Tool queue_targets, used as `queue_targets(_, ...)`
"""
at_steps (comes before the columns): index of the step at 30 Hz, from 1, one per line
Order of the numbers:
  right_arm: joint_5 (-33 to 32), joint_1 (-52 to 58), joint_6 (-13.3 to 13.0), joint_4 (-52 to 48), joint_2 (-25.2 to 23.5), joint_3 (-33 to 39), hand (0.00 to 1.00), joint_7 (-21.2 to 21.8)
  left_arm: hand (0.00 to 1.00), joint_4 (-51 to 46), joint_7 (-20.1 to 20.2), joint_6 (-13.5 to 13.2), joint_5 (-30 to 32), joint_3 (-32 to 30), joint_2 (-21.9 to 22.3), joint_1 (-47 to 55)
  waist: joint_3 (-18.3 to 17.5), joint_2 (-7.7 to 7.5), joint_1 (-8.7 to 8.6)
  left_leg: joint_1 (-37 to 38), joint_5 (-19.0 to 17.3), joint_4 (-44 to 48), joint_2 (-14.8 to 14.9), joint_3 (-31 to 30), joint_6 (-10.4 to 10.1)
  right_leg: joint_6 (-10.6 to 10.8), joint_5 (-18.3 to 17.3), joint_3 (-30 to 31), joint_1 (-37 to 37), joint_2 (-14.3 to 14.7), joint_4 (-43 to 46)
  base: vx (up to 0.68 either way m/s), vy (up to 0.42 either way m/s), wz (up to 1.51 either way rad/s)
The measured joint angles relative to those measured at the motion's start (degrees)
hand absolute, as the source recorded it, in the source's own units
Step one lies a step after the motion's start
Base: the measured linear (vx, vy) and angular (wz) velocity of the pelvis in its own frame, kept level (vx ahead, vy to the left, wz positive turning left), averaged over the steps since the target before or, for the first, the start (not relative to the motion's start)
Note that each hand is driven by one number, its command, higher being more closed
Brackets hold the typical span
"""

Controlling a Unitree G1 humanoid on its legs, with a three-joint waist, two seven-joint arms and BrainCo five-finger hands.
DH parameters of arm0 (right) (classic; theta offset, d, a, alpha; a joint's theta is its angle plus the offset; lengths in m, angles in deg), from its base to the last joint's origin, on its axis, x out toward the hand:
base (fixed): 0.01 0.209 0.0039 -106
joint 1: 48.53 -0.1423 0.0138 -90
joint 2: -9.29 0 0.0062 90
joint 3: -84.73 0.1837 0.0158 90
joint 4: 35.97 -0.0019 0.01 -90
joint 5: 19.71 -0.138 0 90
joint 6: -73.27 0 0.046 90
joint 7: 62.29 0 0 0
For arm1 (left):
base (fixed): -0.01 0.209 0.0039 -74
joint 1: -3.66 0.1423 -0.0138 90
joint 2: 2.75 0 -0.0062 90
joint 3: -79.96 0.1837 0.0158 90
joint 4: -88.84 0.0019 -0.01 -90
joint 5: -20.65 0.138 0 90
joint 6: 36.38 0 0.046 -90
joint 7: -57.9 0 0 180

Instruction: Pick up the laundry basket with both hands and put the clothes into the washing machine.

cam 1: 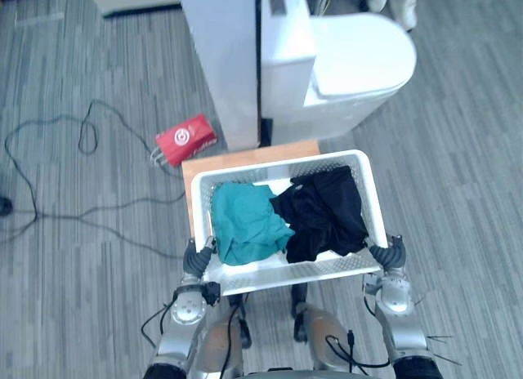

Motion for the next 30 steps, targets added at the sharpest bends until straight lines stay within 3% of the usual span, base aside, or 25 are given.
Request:
queue_targets(2, -0.1, 1.6, -0.6, -2.1, 0.0, -0.3, 1.00, 0.8, 1.00, -3.1, 0.7, -0.1, -0.9, -0.1, 0.1, 2.8, -1.9, -0.15, 0.07, -0.2, -2.1, 4.0, 0.1, -2.4, 0.0, 0.0, 0.1, 2.3, 0.7, 0.2, -0.5, 0.07, -0.012, -0.68)
queue_targets(3, -0.1, 2.0, -1.0, -3.2, 0.0, -0.4, 1.00, 1.3, 1.00, -5.0, 0.8, -0.1, -1.7, 0.0, 0.4, 4.5, -3.3, 0.12, 0.02, -0.6, -4.1, 7.0, 0.0, -7.3, -0.3, 0.2, 0.4, 4.8, 0.8, 0.5, -0.5, 0.07, -0.031, -0.81)
queue_targets(5, -0.1, 2.6, -1.3, -4.2, 0.3, -0.2, 1.00, 1.6, 1.00, -6.0, 0.9, -0.2, -2.1, 0.1, 1.2, 5.6, -4.3, 0.87, -0.05, -0.4, -6.5, 8.9, 0.4, -9.3, -1.0, 0.5, 0.9, 7.3, 0.7, 1.3, -0.7, 0.03, 0.019, -0.88)
queue_targets(7, -0.2, 3.8, -1.2, -5.2, 0.0, 0.5, 1.00, 2.1, 1.00, -6.3, 2.1, -0.1, -2.4, 0.3, 1.6, 5.6, -5.2, 0.94, -0.19, 0.7, -8.5, 9.1, 0.8, -7.7, -0.5, 1.0, 2.2, 10.5, 0.6, 2.1, -1.6, -0.01, 0.089, -1.00)
queue_targets(9, -0.2, 5.2, -1.1, -7.2, -0.2, 0.4, 1.00, 2.4, 1.00, -6.8, 2.3, 0.0, -2.8, 0.2, 1.4, 6.1, -6.2, -0.05, -0.01, 1.3, -9.2, 9.3, 0.7, -3.0, -0.2, 2.0, 4.0, 15.4, -0.9, 2.4, -2.5, -0.05, 0.092, -1.28)
queue_targets(11, -0.2, 4.8, -1.1, -8.7, -0.2, 0.6, 1.00, 2.5, 1.00, -8.4, 2.2, 0.0, -2.8, 0.0, 1.5, 6.0, -6.7, -0.84, 0.11, 1.0, -11.2, 11.9, 1.1, 4.6, 1.4, 4.4, 9.0, 19.5, -3.8, 3.2, -4.1, -0.10, 0.108, -1.81)
queue_targets(12, -0.3, 4.1, -1.1, -8.6, -0.2, 0.6, 1.00, 2.5, 1.00, -8.5, 2.2, 0.1, -2.8, -0.2, 1.4, 5.6, -6.7, -0.95, 0.29, 1.1, -11.3, 12.0, 1.3, 6.4, 1.5, 4.3, 12.1, 18.0, -4.4, 3.7, -5.7, -0.14, 0.058, -2.01)
queue_targets(13, -0.6, 2.1, -1.1, -8.0, -0.4, 0.2, 1.00, 2.5, 1.00, -8.6, 2.2, 0.1, -2.8, -1.2, 1.2, 4.7, -6.8, -0.71, 0.78, 1.2, -11.2, 11.3, 3.1, 10.8, 1.9, 3.5, 17.7, 10.0, -4.6, 3.9, -10.3, -0.14, -0.010, -2.00)
queue_targets(14, -0.6, 1.3, -1.1, -7.4, -0.9, 0.3, 1.00, 2.4, 1.00, -8.6, 2.3, 0.6, -2.7, -1.9, 1.1, 3.4, -6.9, -1.09, 0.60, 1.7, -11.1, 11.3, 3.2, 15.1, 2.2, -1.7, 10.3, -6.0, -6.1, 1.9, -3.4, -0.15, -0.025, -2.13)
queue_targets(15, -0.6, 0.8, -1.2, -6.6, -1.0, 0.3, 1.00, 2.4, 1.00, -8.6, 2.5, 1.0, -2.7, -2.4, 1.0, 3.2, -6.9, -1.12, 0.56, 2.8, -11.1, 11.5, 3.4, 18.5, 2.3, -5.1, 4.3, -14.7, -6.1, -0.1, 2.3, -0.10, -0.035, -1.60)
queue_targets(16, -0.6, 0.4, -1.2, -5.7, -1.0, 0.2, 1.00, 2.5, 1.00, -8.6, 2.6, 1.1, -2.7, -2.7, 1.0, 3.4, -6.9, -1.07, 0.74, 3.7, -11.2, 11.9, 3.7, 20.6, 2.5, -5.3, 1.3, -18.3, -5.5, -1.5, 5.9, -0.10, -0.039, -1.60)
queue_targets(18, -0.6, -0.6, -1.1, -3.2, -0.9, 0.1, 1.00, 2.7, 1.00, -8.6, 3.2, 1.6, -2.7, -2.8, 1.1, 3.8, -6.9, -1.14, 1.33, 6.0, -11.6, 14.4, 5.2, 26.6, 2.8, -6.2, -6.5, -25.7, -4.5, -8.3, 17.9, -0.11, -0.117, -1.54)
queue_targets(20, -0.6, -1.3, -1.2, -1.8, -0.3, 0.0, 1.00, 3.1, 1.00, -8.6, 3.2, 1.7, -2.7, -2.7, 1.3, 3.9, -7.0, -1.24, 1.40, 7.4, -12.6, 16.8, 7.2, 30.0, 1.2, -6.6, -8.7, -29.2, -3.6, -13.4, 23.2, -0.04, -0.180, -1.20)
queue_targets(21, -0.7, -1.8, -1.1, -1.2, 0.5, -0.5, 1.00, 3.2, 1.00, -8.6, 3.0, 1.8, -2.8, -2.8, 1.4, 3.8, -7.4, -1.73, 1.41, 7.7, -14.8, 18.7, 8.1, 30.6, -1.7, -1.3, -9.3, -28.4, -3.0, -12.5, 21.7, 0.00, -0.241, -1.11)
queue_targets(22, -0.7, -2.2, -1.1, -1.0, 0.8, -0.7, 1.00, 3.2, 1.00, -8.2, 2.9, 2.1, -2.8, -2.8, 1.9, 3.6, -7.5, -1.36, 1.49, 7.6, -15.1, 19.3, 9.2, 30.8, -1.9, -1.2, -9.7, -27.4, -3.0, -10.7, 20.2, 0.02, -0.338, -1.11)
queue_targets(24, -1.0, -2.9, -0.8, -0.5, 3.1, -1.6, 1.00, 3.3, 1.00, -8.1, 2.4, 2.4, -3.0, -2.0, 2.8, 4.2, -8.2, 0.04, 2.22, 6.6, -15.9, 25.0, 15.9, 30.1, -1.1, -3.4, -7.6, -22.3, -3.2, -2.5, 14.5, 0.02, -0.308, -1.40)
queue_targets(25, -1.2, -2.8, -0.7, -0.5, 3.4, -1.8, 1.00, 3.3, 1.00, -7.9, 2.1, 2.5, -3.3, -1.8, 2.8, 4.2, -8.2, 0.03, 2.46, 5.8, -16.0, 28.6, 17.9, 29.3, -0.6, -3.9, -7.8, -20.8, -3.1, -0.9, 14.1, 0.02, -0.257, -1.60)
queue_targets(26, -1.3, -2.7, -0.5, -0.5, 4.1, -2.1, 1.00, 3.3, 1.00, -7.5, 2.0, 2.5, -4.2, -1.2, 2.7, 4.5, -8.2, 0.16, 2.85, 3.7, -16.3, 37.1, 21.4, 26.0, 4.3, -5.3, -8.4, -18.3, -2.6, 1.7, 13.7, 0.04, -0.210, -1.46)
queue_targets(27, -1.3, -2.3, -0.2, -0.5, 4.9, -2.1, 1.00, 3.2, 1.00, -6.7, 2.0, 2.5, -5.3, -0.3, 2.8, 4.6, -8.1, 0.48, 2.83, 0.2, -17.3, 45.1, 21.3, 18.2, 6.9, -6.3, -8.7, -15.8, -1.6, 3.5, 13.1, 0.07, -0.179, -1.36)
queue_targets(28, -1.3, -2.0, -0.1, -0.5, 5.3, -2.1, 1.00, 3.2, 1.00, -6.3, 2.0, 2.5, -5.6, 0.1, 2.9, 4.7, -8.1, 0.57, 2.81, -1.6, -17.5, 47.3, 19.4, 13.4, 6.0, -6.6, -8.6, -14.6, -1.0, 4.0, 12.4, 0.13, -0.090, -1.25)
queue_targets(29, -1.4, -1.4, 0.0, -0.6, 5.9, -2.1, 1.00, 3.2, 1.00, -6.2, 2.0, 2.5, -5.8, 0.6, 3.3, 5.3, -8.2, 0.63, 2.89, -4.8, -18.5, 48.5, 13.8, 5.7, 4.1, -7.0, -8.4, -12.5, 0.3, 4.6, 11.0, 0.13, -0.017, -0.94)
queue_targets(30, -1.7, -1.1, 0.1, -0.7, 5.9, -2.1, 1.00, 3.2, 1.00, -6.2, 2.0, 2.5, -5.8, 0.8, 3.4, 5.7, -8.2, 0.67, 2.96, -6.1, -19.0, 48.1, 11.2, 3.0, 3.4, -7.3, -8.3, -11.7, 0.9, 4.7, 10.1, 0.20, 0.016, -1.14)
